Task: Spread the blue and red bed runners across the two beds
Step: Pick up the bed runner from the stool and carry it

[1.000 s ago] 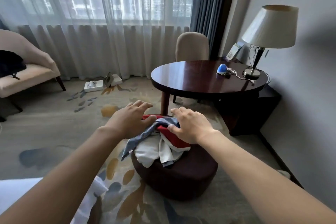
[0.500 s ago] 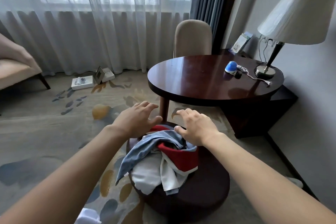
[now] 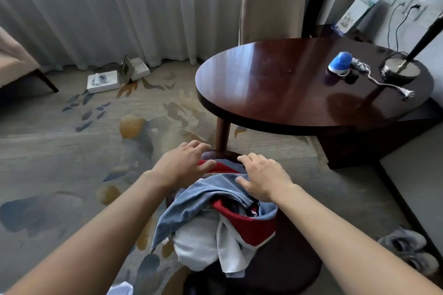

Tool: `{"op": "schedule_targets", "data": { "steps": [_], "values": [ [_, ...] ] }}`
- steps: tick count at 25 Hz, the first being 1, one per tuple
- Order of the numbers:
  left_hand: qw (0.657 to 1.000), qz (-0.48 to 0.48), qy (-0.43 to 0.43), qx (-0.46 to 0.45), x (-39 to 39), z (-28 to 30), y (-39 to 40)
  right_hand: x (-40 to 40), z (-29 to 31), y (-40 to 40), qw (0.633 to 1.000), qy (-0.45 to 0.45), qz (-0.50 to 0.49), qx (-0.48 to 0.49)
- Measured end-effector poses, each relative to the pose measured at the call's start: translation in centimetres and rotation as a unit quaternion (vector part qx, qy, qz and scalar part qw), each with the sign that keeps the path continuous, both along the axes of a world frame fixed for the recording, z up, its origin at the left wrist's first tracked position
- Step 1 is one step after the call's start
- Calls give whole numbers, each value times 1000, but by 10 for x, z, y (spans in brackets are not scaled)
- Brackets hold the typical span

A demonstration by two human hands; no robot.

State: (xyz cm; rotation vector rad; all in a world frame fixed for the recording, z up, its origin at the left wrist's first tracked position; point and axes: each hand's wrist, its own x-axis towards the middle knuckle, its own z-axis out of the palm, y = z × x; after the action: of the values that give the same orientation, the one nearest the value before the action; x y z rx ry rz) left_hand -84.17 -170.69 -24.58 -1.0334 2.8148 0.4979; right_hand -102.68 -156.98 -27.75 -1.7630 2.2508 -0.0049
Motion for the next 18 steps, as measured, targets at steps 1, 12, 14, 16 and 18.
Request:
{"op": "schedule_targets", "data": {
  "steps": [1, 12, 14, 16, 18],
  "values": [
    [1000, -1, -2, 11, -5, -14, -8, -1, -13, -7, 1000, 9, 8, 13],
    [991, -68, -57, 97, -47, -193, -36, -3, -164, -33, 990, -13, -35, 136],
    [986, -89, -83, 113, -52, -225, -30, 4, -192, -35, 989, -20, -33, 146],
    [980, -109, -118, 118, -54, -258, -22, 9, -222, -38, 988, -12, -15, 150],
    [976, -122, -150, 98, -54, -285, -15, 5, -244, -43, 990, 29, -1, 136]
  ]
}}
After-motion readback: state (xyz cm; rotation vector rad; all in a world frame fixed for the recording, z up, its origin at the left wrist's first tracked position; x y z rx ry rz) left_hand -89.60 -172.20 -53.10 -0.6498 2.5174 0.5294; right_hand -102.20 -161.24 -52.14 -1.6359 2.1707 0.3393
